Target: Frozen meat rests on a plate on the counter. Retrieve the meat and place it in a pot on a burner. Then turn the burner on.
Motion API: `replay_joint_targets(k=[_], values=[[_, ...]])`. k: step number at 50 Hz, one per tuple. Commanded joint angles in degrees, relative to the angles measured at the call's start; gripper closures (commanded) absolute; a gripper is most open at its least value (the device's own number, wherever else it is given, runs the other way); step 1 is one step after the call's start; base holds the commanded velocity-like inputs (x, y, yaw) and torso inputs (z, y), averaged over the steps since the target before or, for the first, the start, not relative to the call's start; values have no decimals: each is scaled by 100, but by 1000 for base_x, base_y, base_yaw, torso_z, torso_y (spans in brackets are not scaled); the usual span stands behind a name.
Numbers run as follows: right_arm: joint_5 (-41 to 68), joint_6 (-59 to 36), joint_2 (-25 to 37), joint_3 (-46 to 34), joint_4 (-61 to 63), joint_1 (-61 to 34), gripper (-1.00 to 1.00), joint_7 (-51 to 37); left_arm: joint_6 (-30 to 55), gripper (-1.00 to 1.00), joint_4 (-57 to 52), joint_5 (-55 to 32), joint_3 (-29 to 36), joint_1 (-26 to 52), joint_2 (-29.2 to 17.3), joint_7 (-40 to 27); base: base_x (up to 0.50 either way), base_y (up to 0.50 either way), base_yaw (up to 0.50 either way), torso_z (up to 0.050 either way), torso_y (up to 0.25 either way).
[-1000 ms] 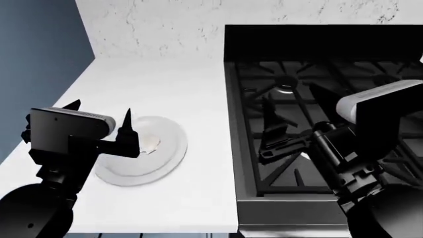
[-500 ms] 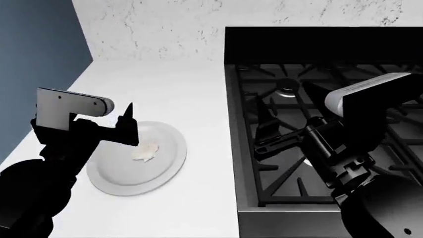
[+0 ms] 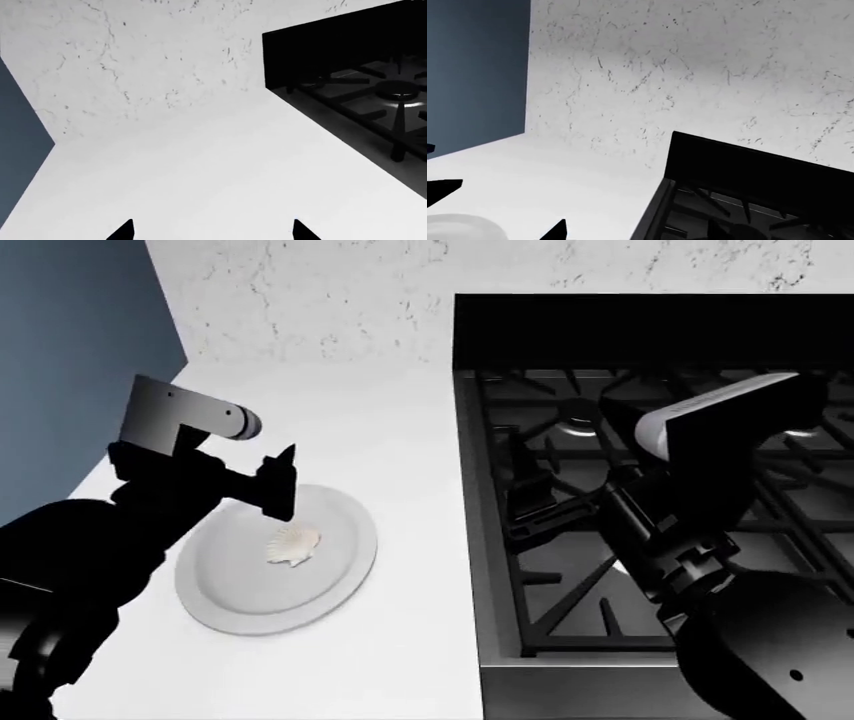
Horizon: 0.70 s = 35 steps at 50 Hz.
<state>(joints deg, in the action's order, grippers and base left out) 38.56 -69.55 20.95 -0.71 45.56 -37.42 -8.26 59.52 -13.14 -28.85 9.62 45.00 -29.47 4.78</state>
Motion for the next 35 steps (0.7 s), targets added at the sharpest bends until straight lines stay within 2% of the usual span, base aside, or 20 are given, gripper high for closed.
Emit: replay_joint_targets(k=[1, 14, 27, 35], values=[[54, -22, 51, -25, -55, -78, -100, -6, 96, -100, 403, 28, 342, 222, -13, 206, 0, 0, 0, 0, 0], [-58, 371, 112, -112, -344, 51, -100, 132, 344, -100, 344, -45, 641, 105, 81, 245, 0, 0, 0, 0, 0], [-69, 418, 112, -184, -343, 86, -100, 75, 1229, -100, 419, -572, 153, 174, 261, 104, 0, 0, 0, 0, 0], [-103, 545, 119, -225, -408, 151, -100, 92, 1438, -100, 484, -632, 100, 232, 262, 31, 0, 0, 0, 0, 0]])
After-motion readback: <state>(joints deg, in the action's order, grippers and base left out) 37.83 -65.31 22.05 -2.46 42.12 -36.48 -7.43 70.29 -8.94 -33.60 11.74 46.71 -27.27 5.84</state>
